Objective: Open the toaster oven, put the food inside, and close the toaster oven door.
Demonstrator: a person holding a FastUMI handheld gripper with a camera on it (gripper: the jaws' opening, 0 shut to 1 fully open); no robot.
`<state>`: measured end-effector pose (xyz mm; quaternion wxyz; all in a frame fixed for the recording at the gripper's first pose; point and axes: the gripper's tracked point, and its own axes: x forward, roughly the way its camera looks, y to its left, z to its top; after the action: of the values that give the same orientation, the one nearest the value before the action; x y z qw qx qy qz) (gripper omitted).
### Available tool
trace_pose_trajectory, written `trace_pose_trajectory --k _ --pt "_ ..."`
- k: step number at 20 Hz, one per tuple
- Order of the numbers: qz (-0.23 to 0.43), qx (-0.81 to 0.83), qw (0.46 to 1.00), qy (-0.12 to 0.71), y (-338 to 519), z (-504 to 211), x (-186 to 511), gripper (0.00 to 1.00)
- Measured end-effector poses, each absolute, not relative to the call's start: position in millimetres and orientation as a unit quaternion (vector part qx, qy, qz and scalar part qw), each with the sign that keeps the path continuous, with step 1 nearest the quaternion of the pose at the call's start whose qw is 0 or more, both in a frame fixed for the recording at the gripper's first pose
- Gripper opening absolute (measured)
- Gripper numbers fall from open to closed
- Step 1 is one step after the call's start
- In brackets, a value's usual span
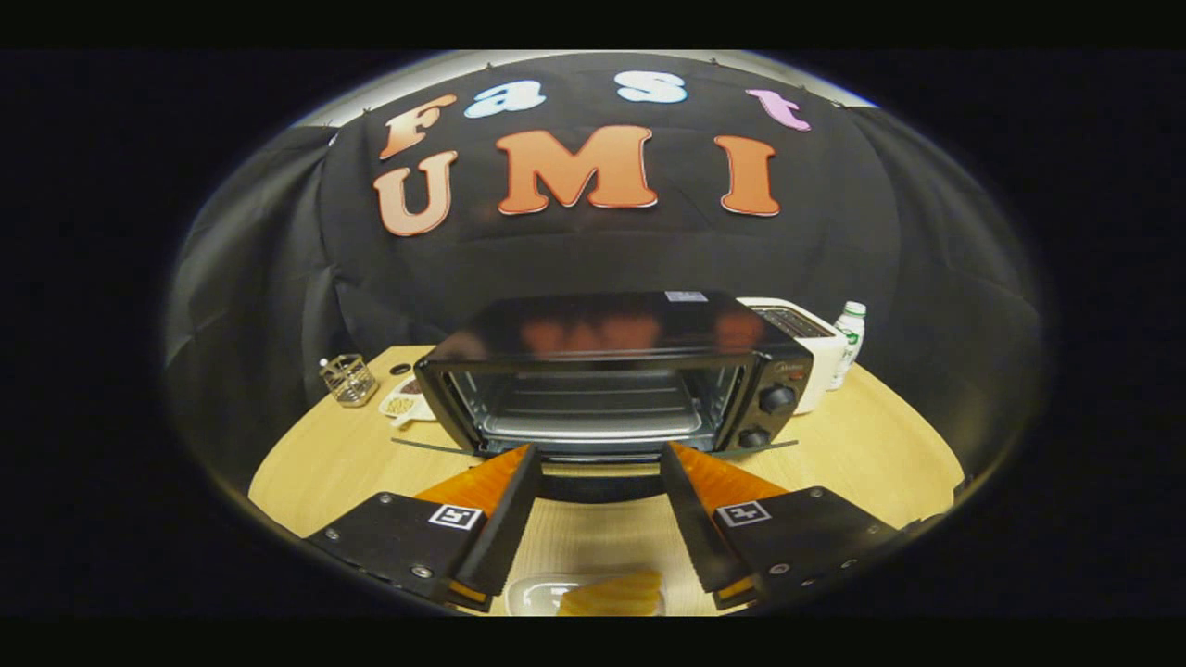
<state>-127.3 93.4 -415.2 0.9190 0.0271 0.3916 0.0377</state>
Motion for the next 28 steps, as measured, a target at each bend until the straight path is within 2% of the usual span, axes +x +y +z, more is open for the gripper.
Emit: trace_pose_trajectory --k 7,13,20,23,28 --pt "0.050 0.018 0.873 0.484 91.3 -456.2 -191.1 0.76" --pt "0.027 0.106 0.804 0.584 94.0 -497.7 -229.6 0.78" --pt "0.039 0.100 0.799 0.592 93.8 -497.7 -231.9 0.78" --pt "0.035 0.125 0.805 0.578 97.9 -482.1 -227.8 0.87" --pt "0.010 0.133 0.806 0.577 89.7 -458.1 -248.8 0.96"
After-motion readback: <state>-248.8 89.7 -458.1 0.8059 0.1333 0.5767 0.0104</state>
